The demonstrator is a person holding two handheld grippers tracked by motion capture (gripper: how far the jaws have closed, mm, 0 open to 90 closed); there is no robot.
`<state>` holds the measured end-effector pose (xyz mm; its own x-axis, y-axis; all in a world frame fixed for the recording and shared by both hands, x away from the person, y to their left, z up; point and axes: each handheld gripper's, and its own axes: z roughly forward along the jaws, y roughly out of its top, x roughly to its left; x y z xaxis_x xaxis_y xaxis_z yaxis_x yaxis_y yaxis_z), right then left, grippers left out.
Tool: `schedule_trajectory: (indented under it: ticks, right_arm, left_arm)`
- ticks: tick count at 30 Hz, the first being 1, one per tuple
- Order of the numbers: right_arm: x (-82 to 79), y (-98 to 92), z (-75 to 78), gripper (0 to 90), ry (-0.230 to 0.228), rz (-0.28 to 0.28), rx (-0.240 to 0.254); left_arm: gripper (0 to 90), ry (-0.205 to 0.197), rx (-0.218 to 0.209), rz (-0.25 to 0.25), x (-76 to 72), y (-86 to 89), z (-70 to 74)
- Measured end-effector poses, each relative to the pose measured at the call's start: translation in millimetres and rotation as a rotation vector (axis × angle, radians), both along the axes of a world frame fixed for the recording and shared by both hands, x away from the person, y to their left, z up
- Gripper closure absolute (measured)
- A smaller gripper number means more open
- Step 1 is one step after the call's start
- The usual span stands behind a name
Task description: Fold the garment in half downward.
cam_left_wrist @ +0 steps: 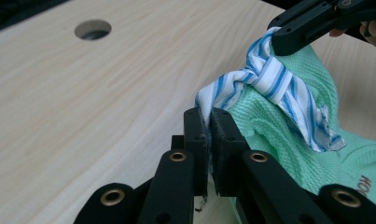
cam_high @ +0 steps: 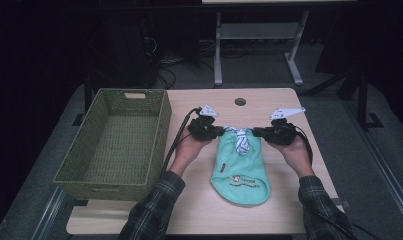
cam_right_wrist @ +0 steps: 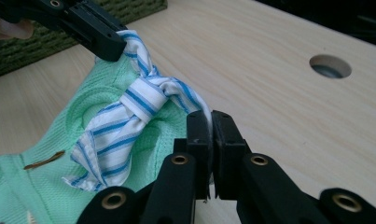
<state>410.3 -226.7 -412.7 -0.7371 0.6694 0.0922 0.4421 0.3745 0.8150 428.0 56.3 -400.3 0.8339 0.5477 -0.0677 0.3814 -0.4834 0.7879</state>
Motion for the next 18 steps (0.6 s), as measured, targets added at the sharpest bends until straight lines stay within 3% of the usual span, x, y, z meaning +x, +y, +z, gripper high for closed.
schedule_trajectory:
  ticks: [12, 18]
  right_arm:
    - [-8.3, -0.5, 30.7, 86.5, -0.101, -0.002, 0.028]
    - [-18.2, 0.6, 30.3, 86.4, -0.128, -0.011, 0.030]
  left_arm:
    - [85.4, -0.108, -0.020, -0.006, -9.6, 3.3, 38.3]
    - [85.0, -0.158, -0.005, -0.021, -23.4, 1.3, 37.9]
